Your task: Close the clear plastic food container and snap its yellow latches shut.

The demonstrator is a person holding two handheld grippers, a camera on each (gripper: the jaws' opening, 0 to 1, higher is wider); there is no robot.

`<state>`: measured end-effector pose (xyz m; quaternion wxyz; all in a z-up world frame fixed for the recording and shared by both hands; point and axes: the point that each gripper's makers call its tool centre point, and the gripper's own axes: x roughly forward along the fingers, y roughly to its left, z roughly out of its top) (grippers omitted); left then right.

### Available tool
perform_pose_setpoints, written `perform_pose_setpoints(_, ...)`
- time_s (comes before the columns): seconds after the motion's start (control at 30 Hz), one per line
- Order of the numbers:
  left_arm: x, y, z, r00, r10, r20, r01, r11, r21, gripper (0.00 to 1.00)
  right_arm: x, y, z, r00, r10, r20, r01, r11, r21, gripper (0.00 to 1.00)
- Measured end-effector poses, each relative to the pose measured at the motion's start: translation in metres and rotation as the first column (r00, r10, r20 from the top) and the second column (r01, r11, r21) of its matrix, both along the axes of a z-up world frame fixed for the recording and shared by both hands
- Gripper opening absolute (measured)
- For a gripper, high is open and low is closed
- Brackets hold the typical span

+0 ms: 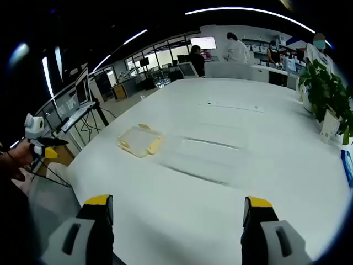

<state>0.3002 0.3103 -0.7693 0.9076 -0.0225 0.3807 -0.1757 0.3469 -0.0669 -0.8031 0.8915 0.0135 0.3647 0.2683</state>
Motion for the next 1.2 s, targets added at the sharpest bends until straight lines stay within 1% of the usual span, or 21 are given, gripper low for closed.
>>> perform_pose_setpoints(0.1,-0.001,0.000,0.000,1.000,-0.009,-0.001,0.009,1.000,0.009,0.99,-0.001,-0.002,-0.002,1.000,0.009,-0.002,-0.009,1.000,-0.012,0.98)
perform_pose_setpoints(0.43,0.001,-0.001,0.000,1.000,-0.007,0.000,0.007,1.000,0.011,0.99,-0.004,-0.001,-0.005,1.000,0.003,-0.002,-0.003,1.000,-0.010,0.98)
perform_pose_setpoints(0.53,0.001,-0.002,0.000,1.000,-0.013,-0.001,0.013,1.000,0.014,0.99,-0.003,-0.003,-0.003,1.000,-0.002,0.010,0.002,1.000,-0.029,0.98)
perform_pose_setpoints(0.8,-0.001,0.000,-0.001,1.000,0.000,-0.010,0.000,1.000,0.005,0.99,-0.005,-0.004,-0.006,1.000,0.000,-0.001,0.000,1.000,-0.029,0.98)
perform_pose_setpoints(1.0,0.003,0.001,0.000,1.000,0.008,-0.010,-0.008,1.000,-0.010,0.99,-0.006,-0.002,-0.008,1.000,0.006,-0.010,-0.007,0.999,-0.041,0.98)
perform_pose_setpoints(1.13,0.006,-0.003,-0.003,1.000,-0.013,-0.014,0.013,1.000,0.003,0.99,-0.003,-0.001,-0.006,1.000,0.008,-0.012,-0.008,0.999,-0.037,0.98)
perform_pose_setpoints(1.2,0.009,-0.006,-0.002,1.000,-0.018,-0.011,0.018,1.000,-0.011,0.99,-0.001,-0.001,-0.006,1.000,0.007,-0.008,-0.007,0.999,-0.040,0.98)
